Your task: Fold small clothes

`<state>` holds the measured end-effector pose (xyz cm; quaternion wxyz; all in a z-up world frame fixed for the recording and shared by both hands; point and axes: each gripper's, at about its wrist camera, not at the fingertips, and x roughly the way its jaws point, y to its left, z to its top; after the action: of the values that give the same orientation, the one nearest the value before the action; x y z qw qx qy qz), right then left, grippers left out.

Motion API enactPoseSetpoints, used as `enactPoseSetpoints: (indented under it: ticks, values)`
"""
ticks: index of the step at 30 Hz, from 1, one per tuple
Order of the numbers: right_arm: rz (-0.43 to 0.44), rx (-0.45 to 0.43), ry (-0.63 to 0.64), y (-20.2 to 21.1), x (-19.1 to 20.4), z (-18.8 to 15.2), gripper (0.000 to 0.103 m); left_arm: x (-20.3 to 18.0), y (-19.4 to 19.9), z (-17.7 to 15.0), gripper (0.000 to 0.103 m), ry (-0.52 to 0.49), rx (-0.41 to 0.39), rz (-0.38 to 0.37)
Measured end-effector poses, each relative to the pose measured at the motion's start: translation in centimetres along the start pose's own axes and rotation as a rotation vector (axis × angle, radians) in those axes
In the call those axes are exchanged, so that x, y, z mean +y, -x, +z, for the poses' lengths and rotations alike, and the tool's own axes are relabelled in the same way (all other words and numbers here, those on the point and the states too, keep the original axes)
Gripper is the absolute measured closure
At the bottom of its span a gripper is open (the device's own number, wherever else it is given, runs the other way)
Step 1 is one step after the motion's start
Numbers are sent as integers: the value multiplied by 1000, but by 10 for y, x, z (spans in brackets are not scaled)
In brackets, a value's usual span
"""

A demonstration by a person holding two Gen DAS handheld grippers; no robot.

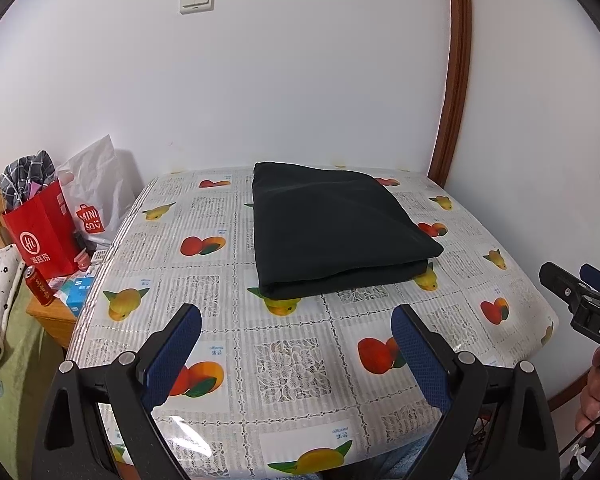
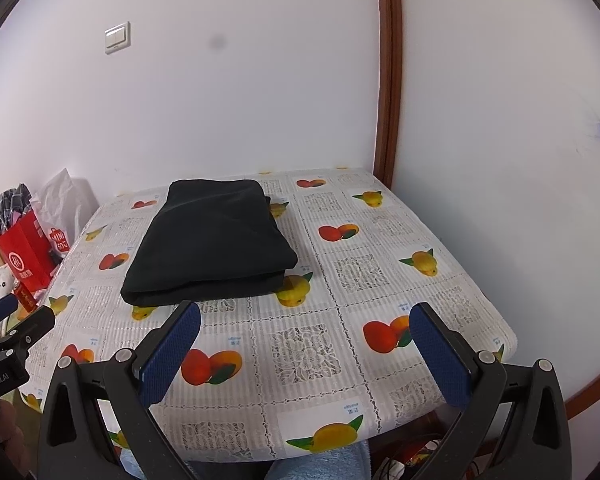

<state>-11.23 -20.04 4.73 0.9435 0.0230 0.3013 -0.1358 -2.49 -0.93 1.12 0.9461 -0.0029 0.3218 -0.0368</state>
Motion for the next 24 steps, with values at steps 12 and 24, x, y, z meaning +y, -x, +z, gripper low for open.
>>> enactPoseSetpoints:
  ticks: [12, 24]
  values:
    - [-2, -2, 7, 0, 4, -1, 1, 1, -1, -1, 7, 8, 2, 0]
    - [-6, -3, 11, 1, 6, -1, 1, 4, -1, -1, 7, 19, -1, 2]
